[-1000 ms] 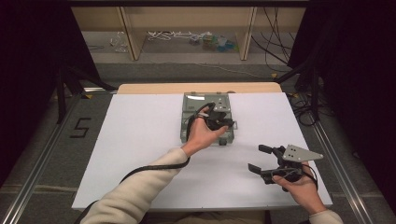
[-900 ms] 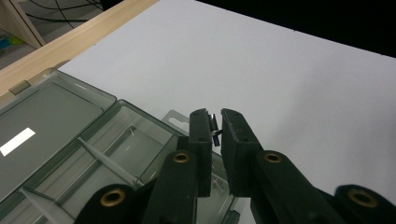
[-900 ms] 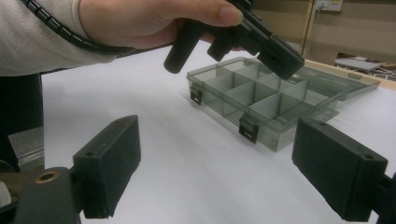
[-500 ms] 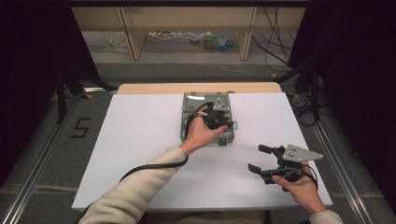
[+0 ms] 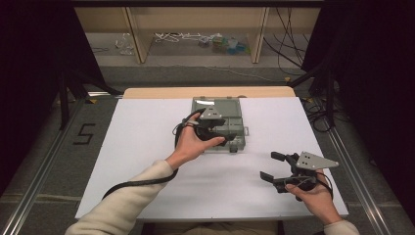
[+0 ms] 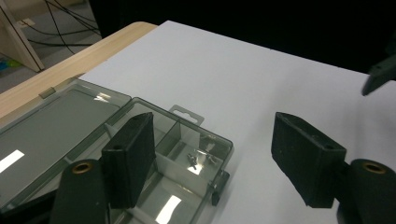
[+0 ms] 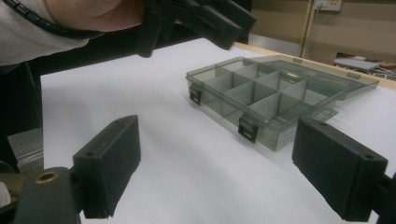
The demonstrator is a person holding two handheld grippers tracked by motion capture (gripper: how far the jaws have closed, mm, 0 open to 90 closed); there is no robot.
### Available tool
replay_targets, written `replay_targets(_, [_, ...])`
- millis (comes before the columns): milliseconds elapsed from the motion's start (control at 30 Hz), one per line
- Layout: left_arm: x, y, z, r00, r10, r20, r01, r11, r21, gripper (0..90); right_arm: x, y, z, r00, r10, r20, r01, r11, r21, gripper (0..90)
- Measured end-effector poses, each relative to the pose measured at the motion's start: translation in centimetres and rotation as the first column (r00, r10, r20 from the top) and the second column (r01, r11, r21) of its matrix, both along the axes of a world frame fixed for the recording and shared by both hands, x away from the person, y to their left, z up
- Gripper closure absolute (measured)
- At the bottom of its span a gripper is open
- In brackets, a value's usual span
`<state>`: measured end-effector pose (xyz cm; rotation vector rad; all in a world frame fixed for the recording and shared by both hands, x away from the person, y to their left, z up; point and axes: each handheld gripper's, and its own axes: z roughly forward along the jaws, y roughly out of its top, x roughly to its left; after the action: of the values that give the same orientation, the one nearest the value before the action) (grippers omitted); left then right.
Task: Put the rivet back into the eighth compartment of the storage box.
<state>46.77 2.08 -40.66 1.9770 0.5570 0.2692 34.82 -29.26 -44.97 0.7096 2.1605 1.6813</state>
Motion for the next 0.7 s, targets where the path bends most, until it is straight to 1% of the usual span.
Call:
replay_targets(33, [-0.5,0.9,0.0,1.0,0.004,-0.006,-0.004,0.9999,-0.012,27.9,0.0,0.0,0.0,1.0,0.003,0.002,-0.003,1.0,0.006,16.5])
replay_targets(67, [-0.5,0.9,0.0,1.0,0.004,-0.006,-0.004,0.9999,-0.012,27.6,0.0,0.0,0.0,1.0,0.003,0.002,-0.003,1.0,0.006,16.5])
replay_targets(100, [-0.9,1.5,0.0,0.9999,0.011,-0.002,-0.011,0.9996,-0.025,27.6,0.0,0.0,0.0,1.0,0.003,-0.004,-0.003,1.0,0.006,16.5])
replay_targets(200, [-1.6,2.8,-0.1,0.9997,0.024,-0.01,-0.024,0.998,-0.059,26.6,0.0,0.0,0.0,1.0,-0.003,0.001,0.002,1.0,0.006,16.5])
replay_targets(233, [-2.1,3.5,-0.2,0.9996,0.029,-0.006,-0.029,0.9974,-0.066,26.1,0.0,0.0,0.0,1.0,-0.004,-0.001,0.004,1.0,0.002,16.5])
replay_targets(267, [-2.1,3.5,-0.2,0.9996,0.029,-0.006,-0.029,0.9974,-0.066,25.5,-0.1,-0.1,0.1,0.9999,-0.009,-0.005,0.009,0.9999,-0.008,16.5])
replay_targets(300, [-2.7,4.2,-0.4,0.9994,0.034,0.001,-0.034,0.9967,-0.074,25.1,0.0,0.0,0.0,1.0,-0.004,0.001,0.004,1.0,0.006,16.5])
replay_targets(333, [-3.0,4.6,-0.4,0.9993,0.038,0.002,-0.038,0.996,-0.08,24.9,-0.1,-0.1,0.1,0.9999,-0.009,-0.005,0.009,0.9999,-0.008,16.5])
replay_targets(367, [-3.3,5.0,-0.5,0.9992,0.04,-0.002,-0.04,0.995,-0.092,24.8,-0.1,-0.1,0.1,0.9999,-0.012,-0.005,0.012,0.9999,-0.006,16.5])
replay_targets(400, [-3.3,5.0,-0.5,0.9992,0.04,-0.002,-0.04,0.995,-0.092,24.1,-0.1,-0.1,0.1,0.9999,-0.012,-0.005,0.012,0.9999,-0.006,16.5])
replay_targets(433, [-4.0,5.7,-0.7,0.9988,0.048,0.006,-0.048,0.994,-0.098,23.6,-0.2,-0.1,0.1,0.9994,-0.002,-0.034,0.002,1.0,-0.003,16.5])
replay_targets(467, [-4.0,5.7,-0.7,0.9988,0.048,0.006,-0.048,0.994,-0.098,23.5,-0.2,-0.1,0.1,0.9994,-0.002,-0.034,0.002,1.0,-0.003,16.5])
replay_targets(500, [-4.7,6.5,-0.9,0.9986,0.052,0.009,-0.051,0.993,-0.107,23.1,-0.2,-0.1,0.1,0.9995,-0.005,-0.032,0.005,1.0,-0.002,16.5])
replay_targets(533, [-4.7,6.5,-0.9,0.9986,0.052,0.009,-0.051,0.993,-0.107,22.3,-0.2,-0.1,0.1,0.9995,-0.005,-0.032,0.005,1.0,-0.002,16.5])
replay_targets(567, [-5.3,7.3,-1.0,0.9978,0.063,0.019,-0.061,0.9922,-0.109,21.2,-0.2,-0.1,0.1,0.9996,-0.005,-0.029,0.005,1.0,-0.004,16.5])
replay_targets(600, [-5.3,7.3,-1.0,0.9978,0.063,0.019,-0.061,0.9922,-0.109,21.0,-0.2,-0.1,0.1,0.9996,-0.005,-0.029,0.005,1.0,-0.004,16.5])
replay_targets(633, [-5.9,8.2,-1.1,0.9972,0.072,0.02,-0.069,0.9904,-0.119,21.0,-0.2,-0.1,0.1,0.9995,-0.001,-0.033,0.002,1.0,0.002,16.5])
replay_targets(667, [-5.9,8.2,-1.1,0.9972,0.072,0.02,-0.069,0.9904,-0.119,21.0,-0.2,-0.1,0.1,0.9995,-0.001,-0.033,0.002,1.0,0.002,16.5])
replay_targets(700, [-6.5,9.0,-1.2,0.9964,0.08,0.029,-0.076,0.9896,-0.123,21.0,-0.2,-0.1,0.1,0.9997,-0.024,0.0,0.024,0.9997,0.002,16.5])
